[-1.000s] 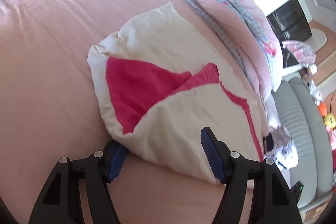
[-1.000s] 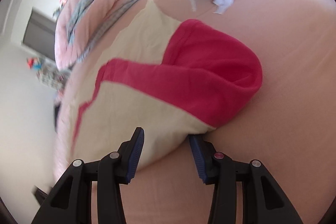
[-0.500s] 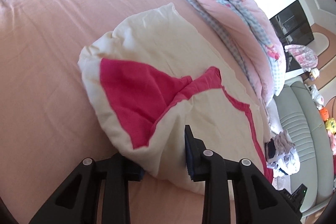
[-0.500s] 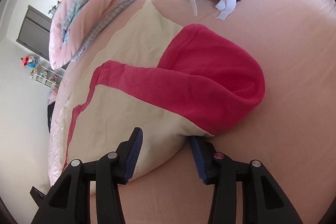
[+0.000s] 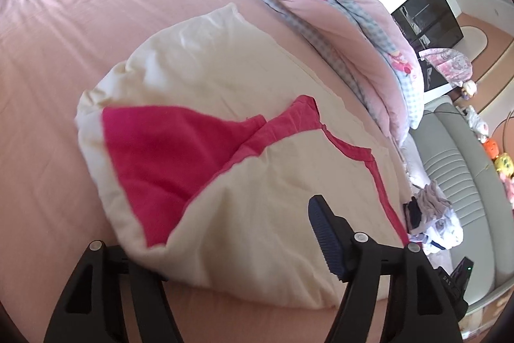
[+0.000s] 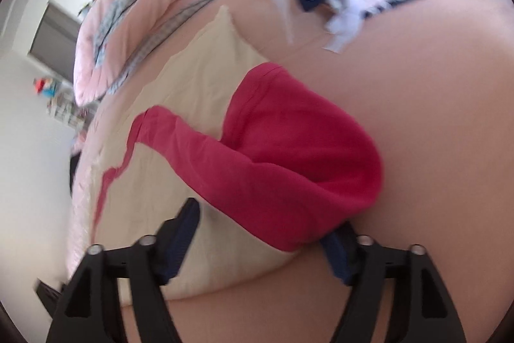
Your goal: Fold clothes
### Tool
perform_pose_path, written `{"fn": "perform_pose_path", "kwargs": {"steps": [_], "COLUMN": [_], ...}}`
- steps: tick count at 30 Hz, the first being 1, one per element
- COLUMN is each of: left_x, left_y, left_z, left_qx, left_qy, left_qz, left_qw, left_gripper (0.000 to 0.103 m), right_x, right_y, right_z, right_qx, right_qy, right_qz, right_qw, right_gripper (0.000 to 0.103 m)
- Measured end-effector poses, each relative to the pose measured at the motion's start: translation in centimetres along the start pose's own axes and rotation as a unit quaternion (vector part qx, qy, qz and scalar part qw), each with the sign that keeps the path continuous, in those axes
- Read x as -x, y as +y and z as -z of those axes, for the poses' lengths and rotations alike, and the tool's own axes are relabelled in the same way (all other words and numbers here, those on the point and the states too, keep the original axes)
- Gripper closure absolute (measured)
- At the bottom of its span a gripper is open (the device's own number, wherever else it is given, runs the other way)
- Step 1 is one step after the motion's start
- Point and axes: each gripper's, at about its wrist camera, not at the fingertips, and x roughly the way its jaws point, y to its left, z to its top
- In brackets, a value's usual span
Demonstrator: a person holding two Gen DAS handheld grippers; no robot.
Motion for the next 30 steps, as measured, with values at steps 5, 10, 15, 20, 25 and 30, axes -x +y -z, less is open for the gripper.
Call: {"fn": "perform_pose_path", "kwargs": {"steps": [5,10,15,20,25,30], "left_x": [0.8,1.6,-0.6,0.9,3.4,6.9], "left_y": [1.2,2.1,0.1,-0.3,-2.4,-2.2], "left_z": [0.0,1.3,-0.4,-1.5,-1.8,-0.6], "left_qx": [0.062,0.08,0.018,0.027,-0.005,0.003], "left_qy": [0.02,0.007,0.026,0.044,0.054,0.062], "left_qz": [0.009,0.021,-0.007,-0.001,-0.011,-0.01], "left_qw": [0.9978,0.9965,0.9995,0.9987,0.9985,0.998], "left_gripper": [0.07,0.072,0.091,0.092,0.092,0.092], "right_x": [-0.2,0.2,-0.8,0.9,3.4,6.0], "right_y": [2.9,0.2,0.3,1.9,4.4,3.1], "right_z": [0.6,0.6,-0.4,0.4,0.1,1.8], "right_qx": [0.083,-0.019,0.001,0.033,0.033,0.012], "right_qy": [-0.004,0.007,-0.016,-0.021,-0.033,-0.002], "right_qz": [0.06,-0.031,-0.041,-0.022,-0.033,-0.039], "right_qw": [0.995,0.999,0.999,0.999,0.998,0.999], "right_gripper": [0.058,0.056,0.059,0.08,0.08,0.08]}}
